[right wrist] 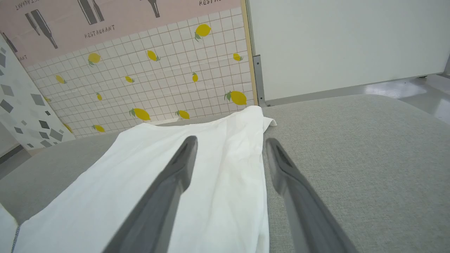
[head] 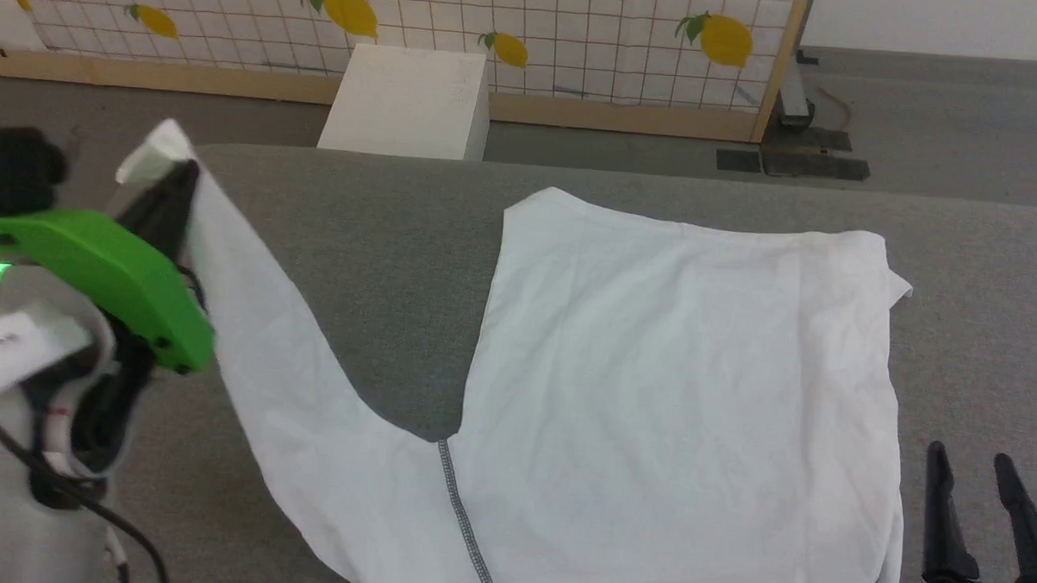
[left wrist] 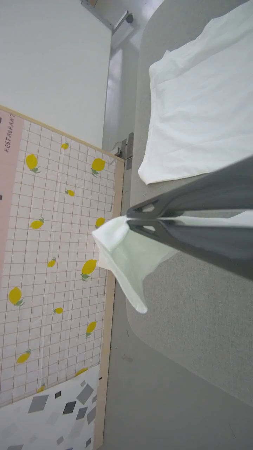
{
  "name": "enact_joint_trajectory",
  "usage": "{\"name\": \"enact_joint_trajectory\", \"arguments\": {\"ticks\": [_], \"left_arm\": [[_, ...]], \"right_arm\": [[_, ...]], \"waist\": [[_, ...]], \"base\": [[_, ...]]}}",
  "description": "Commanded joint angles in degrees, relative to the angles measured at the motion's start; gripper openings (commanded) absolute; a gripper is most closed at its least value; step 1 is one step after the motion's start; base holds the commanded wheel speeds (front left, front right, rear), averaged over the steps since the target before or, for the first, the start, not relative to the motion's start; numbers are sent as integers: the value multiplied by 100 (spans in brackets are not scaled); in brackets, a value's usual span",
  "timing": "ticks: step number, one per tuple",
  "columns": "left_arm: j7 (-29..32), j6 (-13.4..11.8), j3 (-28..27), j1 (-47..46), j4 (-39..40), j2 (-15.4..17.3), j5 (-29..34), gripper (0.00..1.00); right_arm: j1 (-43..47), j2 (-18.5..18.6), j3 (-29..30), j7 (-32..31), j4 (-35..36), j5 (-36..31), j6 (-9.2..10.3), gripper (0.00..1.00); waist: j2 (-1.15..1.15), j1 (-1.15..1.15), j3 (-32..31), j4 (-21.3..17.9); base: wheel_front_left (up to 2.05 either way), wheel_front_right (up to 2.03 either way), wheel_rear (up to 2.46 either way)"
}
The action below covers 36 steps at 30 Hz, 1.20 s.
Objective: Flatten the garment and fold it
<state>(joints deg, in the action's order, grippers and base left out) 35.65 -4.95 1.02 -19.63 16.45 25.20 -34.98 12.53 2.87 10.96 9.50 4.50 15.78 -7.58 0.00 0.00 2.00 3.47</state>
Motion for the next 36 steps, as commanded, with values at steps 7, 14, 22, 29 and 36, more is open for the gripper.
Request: {"name": "enact_joint_trajectory", "arguments": {"ticks": [7,14,22,29,36], "left_arm": [[-58,-16,1834,264,859,-1009,656,0],[-667,110,3454,566,72,-1827,1335,0],[-1748,83,4436,582,-1692,-2183,1721,0],[-2312,20,5189,206,-2617,-2228,1492,0],[-2207,-120,6243,-245,-3188,-2231,645,0]], "right_arm": [[63,0,705,-57,296,14,9,100],[-75,0,1127,-181,563,-23,9,100],[-123,0,1139,-276,667,-16,9,100],[-250,0,1114,-249,665,31,9,100],[-442,0,1012,-197,582,36,9,100]], "waist": [[0,0,-240,255],[0,0,-189,56],[0,0,64,-417],[0,0,361,-647],[0,0,576,-788]], "base": [[0,0,0],[0,0,0],[0,0,0],[0,0,0],[0,0,0]]}}
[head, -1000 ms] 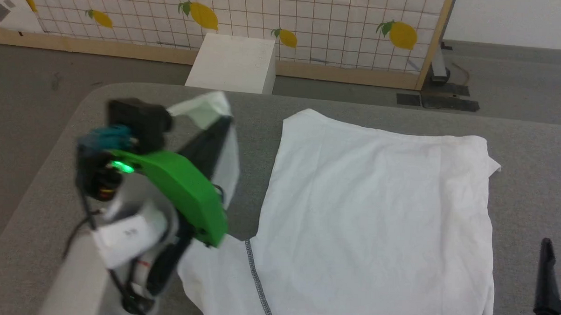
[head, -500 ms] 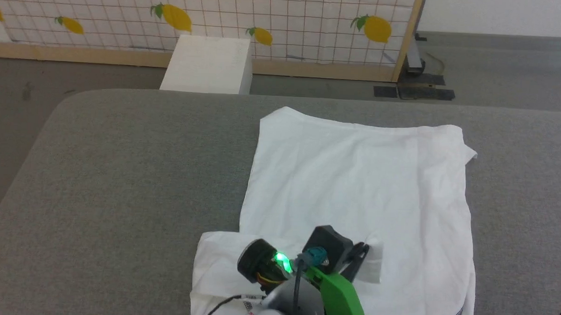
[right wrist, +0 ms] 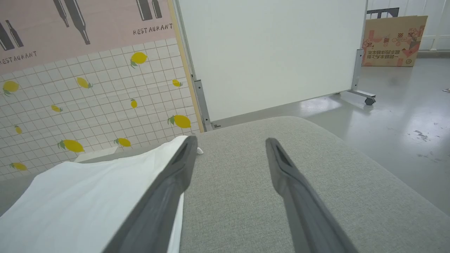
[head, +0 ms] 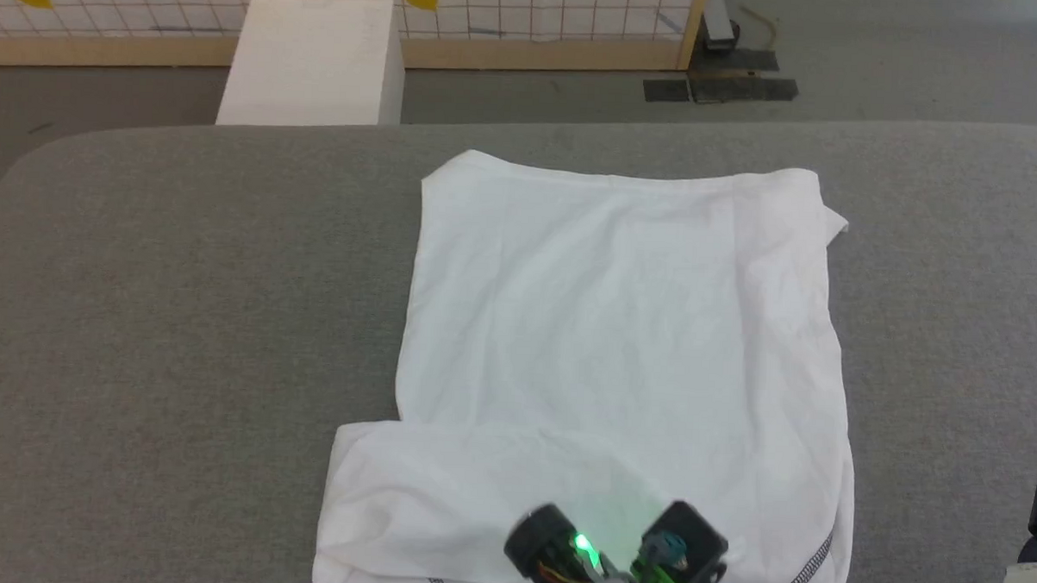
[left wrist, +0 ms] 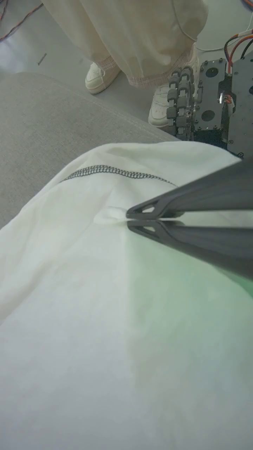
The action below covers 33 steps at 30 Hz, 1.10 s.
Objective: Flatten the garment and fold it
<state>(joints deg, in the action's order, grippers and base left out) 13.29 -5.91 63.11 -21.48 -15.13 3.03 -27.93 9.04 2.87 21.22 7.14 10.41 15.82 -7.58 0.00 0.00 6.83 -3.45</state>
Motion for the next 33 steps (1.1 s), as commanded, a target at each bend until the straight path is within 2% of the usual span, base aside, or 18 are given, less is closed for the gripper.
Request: {"name": "enact_joint_trajectory", "arguments": {"ticks": [1,5,6,7,8,13,18,20,23,28,33], "left_arm": [[139,-28,161,-102,-106,-14,-168,0],[571,-134,664,-331,-472,-14,-698,0],[299,-235,741,-455,-540,-14,-867,41],[202,-278,760,-483,-558,-14,-904,55],[102,-310,791,-527,-580,-14,-943,100],[-134,-302,837,-683,-513,-14,-1450,100],[-87,-280,693,-878,-18,-15,-2209,100],[-269,-360,496,-962,220,-15,-2391,100],[-810,-566,84,-1105,437,7,-2324,100],[-1877,-1083,-654,-1031,782,555,-1952,100],[-2676,-1562,-1345,-581,1363,1378,-1578,100]], "right_arm": [[-116,0,-26,45,-25,31,9,100],[-171,0,-97,84,-145,46,9,100],[-202,0,-153,110,-204,56,9,100],[-209,0,-160,115,-220,57,9,100],[-215,0,-165,124,-240,56,9,100],[-197,0,-104,126,-273,34,9,100],[-140,0,-41,62,-225,8,9,100],[-123,0,-43,38,-196,4,9,100],[-97,0,-70,9,-145,3,9,100],[-78,0,-132,-18,-94,-8,9,100],[-42,0,-178,-32,-63,-19,9,100]], "waist": [[0,0,109,-112],[0,0,175,-183],[0,0,190,-212],[0,0,188,-214],[0,0,184,-213],[0,0,121,-135],[0,0,19,1],[0,0,-18,48],[0,0,-60,107],[0,0,-89,165],[0,0,-100,228]], "base": [[0,0,0],[0,0,0],[0,0,0],[0,0,0],[0,0,0],[0,0,0],[0,0,0],[0,0,0],[0,0,0],[0,0,0],[0,0,0]]}}
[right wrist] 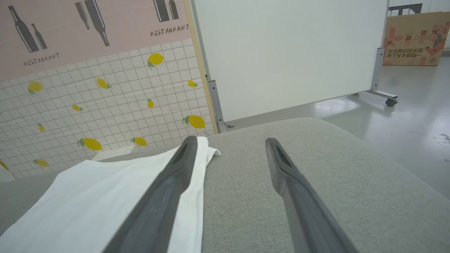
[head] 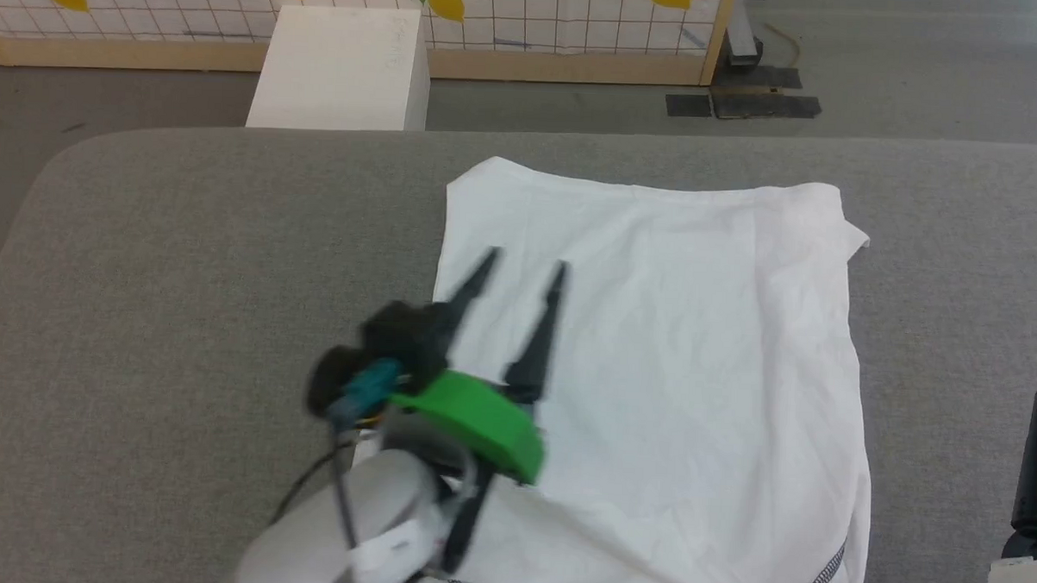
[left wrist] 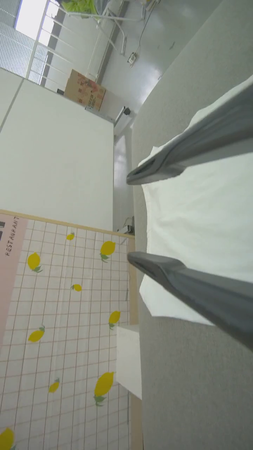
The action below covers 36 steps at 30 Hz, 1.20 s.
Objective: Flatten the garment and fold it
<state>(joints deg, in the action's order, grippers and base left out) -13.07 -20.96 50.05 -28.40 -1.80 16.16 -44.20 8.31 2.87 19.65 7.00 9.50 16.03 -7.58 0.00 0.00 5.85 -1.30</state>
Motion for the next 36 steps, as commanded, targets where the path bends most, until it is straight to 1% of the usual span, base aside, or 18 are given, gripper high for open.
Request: {"name": "enact_joint_trajectory", "arguments": {"ticks": [1,4,6,8,11,12,13,17,19,21,22,28,31,36], "left_arm": [[-99,-169,-209,238,134,186,104,100],[-183,-497,-861,737,547,557,429,100],[-188,-649,-1451,1183,942,641,696,100],[-190,-726,-2020,1734,1253,702,970,100],[-191,-658,-2631,2527,1572,675,1302,100],[-191,-564,-2754,2777,1630,685,1476,100],[-192,-395,-2932,3338,1519,674,1851,100],[-192,-272,-3212,3844,1301,405,2095,100],[-192,-158,-3289,3931,1258,286,2191,100],[-192,-48,-3303,3957,1183,271,2322,100],[-192,70,-3412,3933,1116,219,2445,100],[-193,254,-3562,3822,1153,85,2524,100],[-193,359,-3589,3701,1197,-3,2510,100],[-193,471,-3613,3426,1285,-113,2570,100]], "right_arm": [[37,0,-32,-21,31,-43,9,100],[59,0,-91,-36,35,-50,9,100],[78,0,-145,-45,35,-45,9,100],[101,0,-199,-43,21,-31,9,100],[157,0,-275,-30,-31,-2,9,100],[183,0,-303,-24,-57,13,9,100],[245,0,-360,22,-165,51,9,100],[338,0,-420,107,-333,107,9,100],[355,0,-421,146,-385,119,9,100],[348,0,-420,160,-412,121,9,100],[309,0,-393,151,-417,105,9,100],[23,0,-333,29,-230,-123,9,100],[-324,0,-305,-183,-70,-223,9,100],[-1299,15,-297,-925,244,-414,9,100]], "waist": [[0,0,-3,24],[0,0,-16,53],[0,0,-29,60],[0,0,-49,61],[0,0,-88,69],[0,0,-101,75],[0,0,-156,76],[0,0,-233,52],[0,0,-233,55],[0,0,-225,57],[0,0,-201,61],[0,0,-12,33],[0,0,161,4],[0,0,605,-71]], "base": [[0,0,0],[0,0,0],[0,0,0],[0,0,0],[0,0,0],[0,0,0],[0,0,0],[0,0,0],[0,0,0],[0,0,0],[0,0,0],[0,0,0],[0,0,0],[0,0,0]]}}
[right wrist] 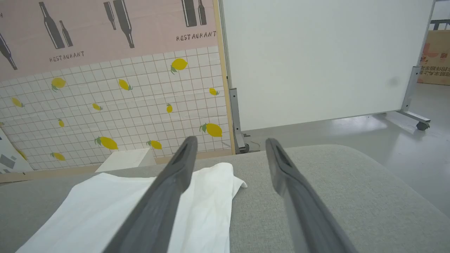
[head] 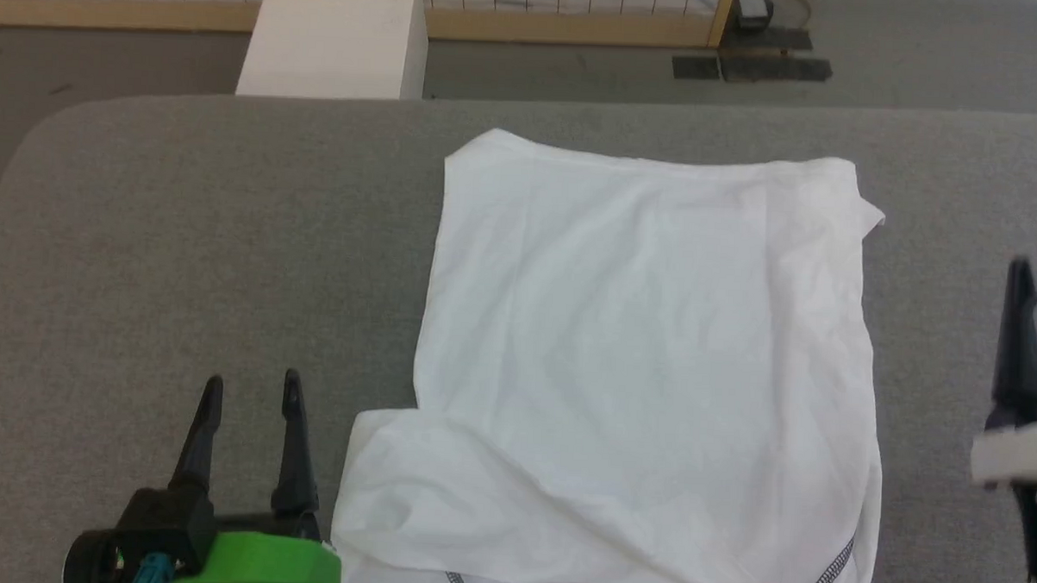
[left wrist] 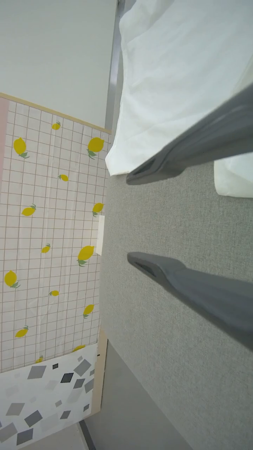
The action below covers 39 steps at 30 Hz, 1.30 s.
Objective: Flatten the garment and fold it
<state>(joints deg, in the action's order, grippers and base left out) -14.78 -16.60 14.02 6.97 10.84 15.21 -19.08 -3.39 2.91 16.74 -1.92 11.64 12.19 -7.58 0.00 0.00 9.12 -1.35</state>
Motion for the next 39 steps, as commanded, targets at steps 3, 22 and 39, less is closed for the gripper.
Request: {"name": "enact_joint_trajectory", "arguments": {"ticks": [3,22,39], "left_arm": [[-21,90,-12,-315,95,-53,124,100],[72,252,159,-1187,364,-82,309,100],[144,284,283,-1393,338,-78,300,100]], "right_arm": [[-840,307,-50,-632,66,-12,9,100],[-3454,1961,-181,-3338,-1534,691,9,100],[-3718,2507,-846,-4079,-2229,1049,9,100]], "waist": [[0,0,601,-96],[0,0,1972,20],[0,0,2415,221]], "base": [[0,0,0],[0,0,0],[0,0,0]]}}
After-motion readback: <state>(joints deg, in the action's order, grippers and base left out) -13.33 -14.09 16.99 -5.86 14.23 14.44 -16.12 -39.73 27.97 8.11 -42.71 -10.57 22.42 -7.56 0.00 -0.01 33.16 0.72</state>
